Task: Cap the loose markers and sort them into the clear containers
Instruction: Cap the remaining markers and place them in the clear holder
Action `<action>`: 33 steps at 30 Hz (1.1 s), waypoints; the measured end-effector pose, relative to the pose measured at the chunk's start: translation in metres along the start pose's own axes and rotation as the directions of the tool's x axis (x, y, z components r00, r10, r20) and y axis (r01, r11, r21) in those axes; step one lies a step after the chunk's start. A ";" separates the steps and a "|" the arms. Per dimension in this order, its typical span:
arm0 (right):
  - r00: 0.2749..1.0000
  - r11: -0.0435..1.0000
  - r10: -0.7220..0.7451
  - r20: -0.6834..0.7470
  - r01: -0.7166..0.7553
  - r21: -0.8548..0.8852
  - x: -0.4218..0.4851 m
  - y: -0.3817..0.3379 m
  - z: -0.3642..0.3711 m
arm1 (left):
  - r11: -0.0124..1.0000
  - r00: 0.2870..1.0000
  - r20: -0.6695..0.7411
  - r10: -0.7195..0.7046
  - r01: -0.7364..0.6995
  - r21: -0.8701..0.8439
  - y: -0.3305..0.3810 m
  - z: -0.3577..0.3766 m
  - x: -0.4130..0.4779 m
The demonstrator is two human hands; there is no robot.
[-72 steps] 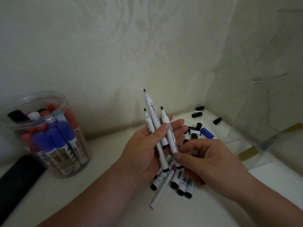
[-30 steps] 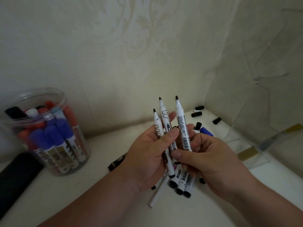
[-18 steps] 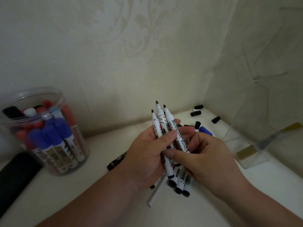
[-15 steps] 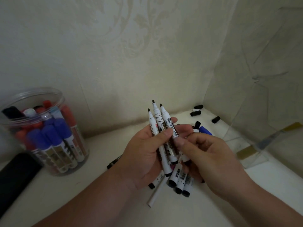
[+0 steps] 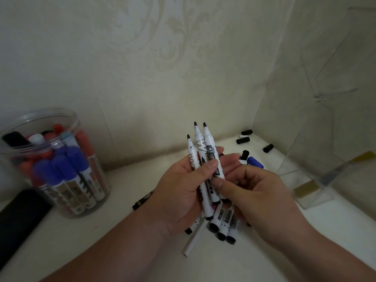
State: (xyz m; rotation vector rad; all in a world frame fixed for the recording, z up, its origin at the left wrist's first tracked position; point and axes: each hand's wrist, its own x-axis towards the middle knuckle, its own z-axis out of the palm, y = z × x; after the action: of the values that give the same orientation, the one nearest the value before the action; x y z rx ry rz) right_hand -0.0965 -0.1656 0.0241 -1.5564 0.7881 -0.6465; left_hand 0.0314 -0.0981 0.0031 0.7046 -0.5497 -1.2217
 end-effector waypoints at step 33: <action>0.973 0.509 -0.227 -0.040 0.083 -0.856 0.079 -0.007 -0.050 | 0.927 0.901 -0.308 0.305 -0.207 0.312 0.031 -0.037 0.008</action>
State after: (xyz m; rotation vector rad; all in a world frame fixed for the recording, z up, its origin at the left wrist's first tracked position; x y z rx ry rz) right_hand -0.0863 -0.2584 0.0348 -2.5461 1.1947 -0.5160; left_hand 0.0801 -0.0930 0.0007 1.0260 -0.4970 -0.7519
